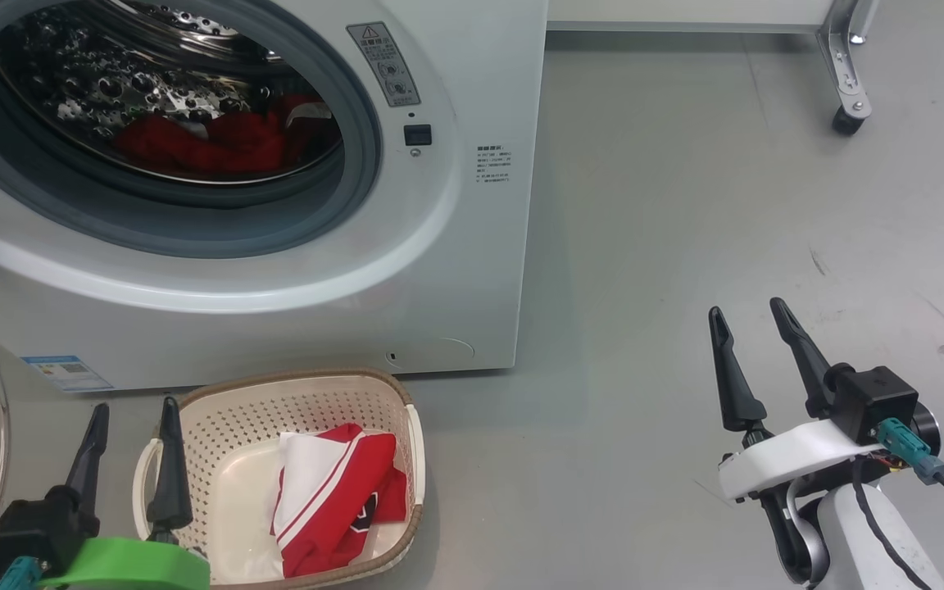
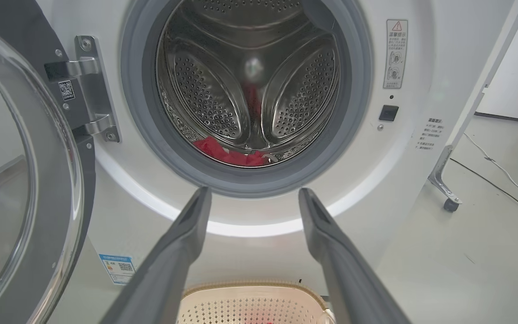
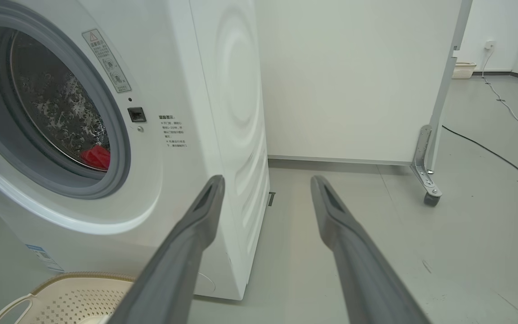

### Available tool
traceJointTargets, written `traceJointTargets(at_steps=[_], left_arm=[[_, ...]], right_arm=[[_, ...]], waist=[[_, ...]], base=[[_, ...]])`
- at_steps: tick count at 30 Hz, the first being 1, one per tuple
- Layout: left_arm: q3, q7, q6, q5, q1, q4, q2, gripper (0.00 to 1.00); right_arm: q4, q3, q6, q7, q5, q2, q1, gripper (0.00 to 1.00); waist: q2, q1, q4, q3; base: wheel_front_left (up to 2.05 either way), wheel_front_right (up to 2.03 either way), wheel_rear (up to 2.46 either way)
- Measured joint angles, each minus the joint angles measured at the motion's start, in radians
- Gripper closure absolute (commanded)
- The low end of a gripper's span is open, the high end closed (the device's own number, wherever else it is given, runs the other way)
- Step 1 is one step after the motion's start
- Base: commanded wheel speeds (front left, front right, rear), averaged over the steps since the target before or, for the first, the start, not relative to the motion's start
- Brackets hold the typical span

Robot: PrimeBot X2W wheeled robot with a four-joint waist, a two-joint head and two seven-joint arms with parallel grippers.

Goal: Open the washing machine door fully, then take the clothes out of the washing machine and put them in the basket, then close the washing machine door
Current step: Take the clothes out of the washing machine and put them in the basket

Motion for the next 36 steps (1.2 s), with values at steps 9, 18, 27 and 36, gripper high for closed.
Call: traceJointTargets(at_steps=[9, 18, 27, 36], left_arm=[[-0.04, 0.0, 0.0, -0.016, 0.007, 0.002, 0.0, 0.0], [-0.086, 0.0, -0.001, -0.028, -0.125, 0.029, -0.001, 0.0], [-0.073, 0.057, 0.001, -0.014, -0.338, 0.052, 0.018, 0.0], [-0.028, 0.183, 0.031, -0.006, -0.57, 0.065, 0.098, 0.0]], right_arm=[[-0.018, 0.001, 0.001, 0.0, 0.0, 0.002, 0.0, 0.0], [-0.039, 0.019, 0.001, 0.0, 0.0, 0.002, -0.005, 0.0], [-0.064, 0.031, 0.001, 0.0, 0.002, 0.003, -0.049, 0.0], [-0.087, 0.045, 0.001, 0.0, 0.019, 0.003, -0.093, 0.0]], waist=[[0.0, 0.0, -0.007, 0.051], [0.0, 0.0001, -0.019, 0.142], [0.0, 0.0001, -0.048, 0.258], [0.0, 0.0001, -0.094, 0.381]], base=[[0.0, 0.0, 0.0], [0.0, 0.0, 0.0], [0.0, 0.0, 0.0], [0.0, 0.0, 0.0]])
